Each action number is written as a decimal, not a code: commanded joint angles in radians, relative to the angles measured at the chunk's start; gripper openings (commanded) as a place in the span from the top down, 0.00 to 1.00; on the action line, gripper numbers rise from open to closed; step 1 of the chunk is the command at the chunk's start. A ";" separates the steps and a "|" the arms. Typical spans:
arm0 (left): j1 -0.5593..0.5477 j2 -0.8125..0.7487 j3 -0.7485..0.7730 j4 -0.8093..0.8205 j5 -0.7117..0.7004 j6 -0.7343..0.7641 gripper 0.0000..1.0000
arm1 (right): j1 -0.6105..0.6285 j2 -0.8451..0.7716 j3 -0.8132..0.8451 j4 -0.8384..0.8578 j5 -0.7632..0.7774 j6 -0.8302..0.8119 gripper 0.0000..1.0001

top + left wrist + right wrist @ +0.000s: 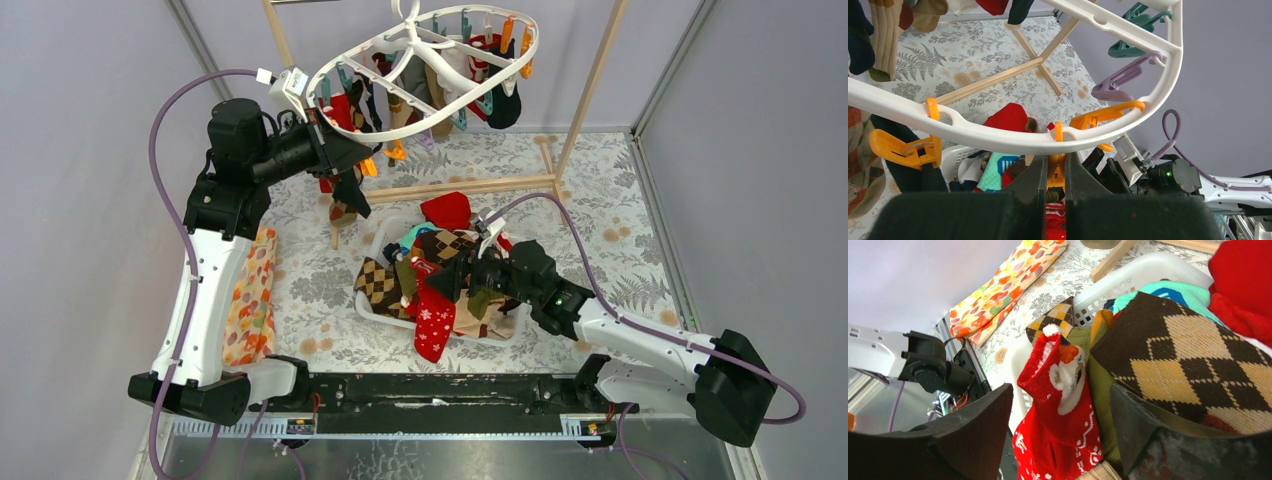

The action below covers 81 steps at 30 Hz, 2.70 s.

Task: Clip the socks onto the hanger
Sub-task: Pick up the sock from the bin, then clamp the sock onto the hanger.

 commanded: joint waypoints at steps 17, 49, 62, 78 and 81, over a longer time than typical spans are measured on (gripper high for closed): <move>0.004 -0.003 0.046 -0.015 0.034 -0.013 1.00 | -0.006 0.017 0.048 0.254 -0.066 -0.016 1.00; 0.010 0.013 -0.006 0.023 0.213 -0.026 1.00 | -0.223 0.788 0.636 1.320 -0.703 1.100 1.00; 0.024 0.019 -0.003 0.030 0.267 -0.031 1.00 | -0.230 0.837 0.743 1.320 -0.733 1.152 1.00; 0.031 0.014 0.006 0.031 0.285 -0.031 1.00 | -0.236 0.824 0.752 1.320 -0.697 1.150 1.00; 0.033 0.013 0.006 0.032 0.288 -0.032 1.00 | -0.237 0.820 0.756 1.320 -0.693 1.152 1.00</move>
